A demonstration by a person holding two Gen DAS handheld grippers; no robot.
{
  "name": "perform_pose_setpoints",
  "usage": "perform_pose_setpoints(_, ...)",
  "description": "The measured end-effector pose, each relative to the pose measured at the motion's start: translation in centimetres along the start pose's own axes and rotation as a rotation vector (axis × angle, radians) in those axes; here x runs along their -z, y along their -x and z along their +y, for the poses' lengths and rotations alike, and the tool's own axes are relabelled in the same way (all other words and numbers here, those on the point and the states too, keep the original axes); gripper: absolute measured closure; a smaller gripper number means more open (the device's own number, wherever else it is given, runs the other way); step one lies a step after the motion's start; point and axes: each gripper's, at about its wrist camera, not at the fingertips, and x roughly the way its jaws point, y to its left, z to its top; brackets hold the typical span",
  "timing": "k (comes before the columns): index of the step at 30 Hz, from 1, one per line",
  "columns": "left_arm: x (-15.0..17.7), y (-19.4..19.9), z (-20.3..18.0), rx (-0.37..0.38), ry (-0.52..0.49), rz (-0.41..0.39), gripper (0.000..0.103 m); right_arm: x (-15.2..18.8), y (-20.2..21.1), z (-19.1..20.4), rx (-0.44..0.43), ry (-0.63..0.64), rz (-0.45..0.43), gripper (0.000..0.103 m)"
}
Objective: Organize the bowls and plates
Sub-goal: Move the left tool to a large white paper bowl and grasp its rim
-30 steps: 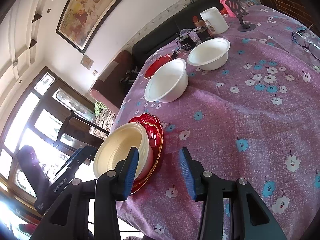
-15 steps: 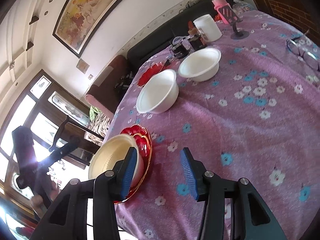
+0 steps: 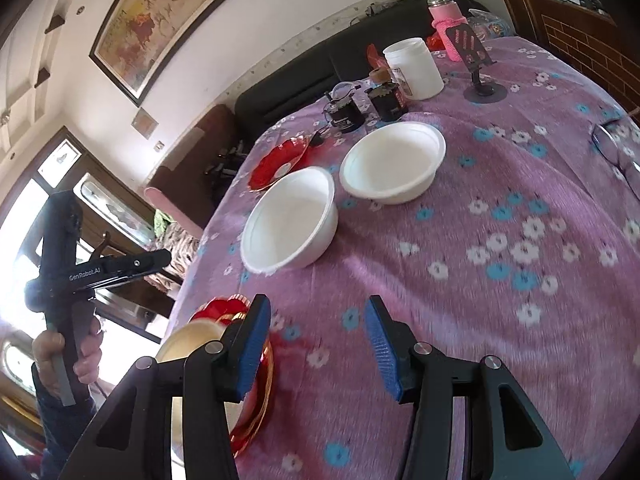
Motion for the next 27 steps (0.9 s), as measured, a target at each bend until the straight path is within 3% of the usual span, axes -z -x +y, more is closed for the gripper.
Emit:
perform_pose_setpoints(12,-3.8,-7.7,1.1,-0.051,0.010,0.095,0.032,-5.2,-9.0,-0.1,0.058,-0.018,0.095,0.050)
perform_pose_setpoints(17,-5.1,-9.9,2.1,-0.030,0.039,0.121,0.047,-6.4,-11.9,0.4,0.069,-0.017,0.121,0.050)
perform_pose_setpoints(20,-5.3,-11.2,2.3,-0.014,0.047,0.146,0.063,-6.7,-12.8,0.5,0.095,-0.021,0.124,0.066)
perform_pose_setpoints(22,-5.2,-11.7,2.1,0.000,0.037,0.159,0.075,-6.8,-13.1,0.5,0.104,-0.011,0.131,0.084)
perform_pose_setpoints(27,-4.9,-11.6,1.1,0.020,0.016,0.150,0.085,-6.6,-12.9,0.6,0.101,-0.006,0.111,0.091)
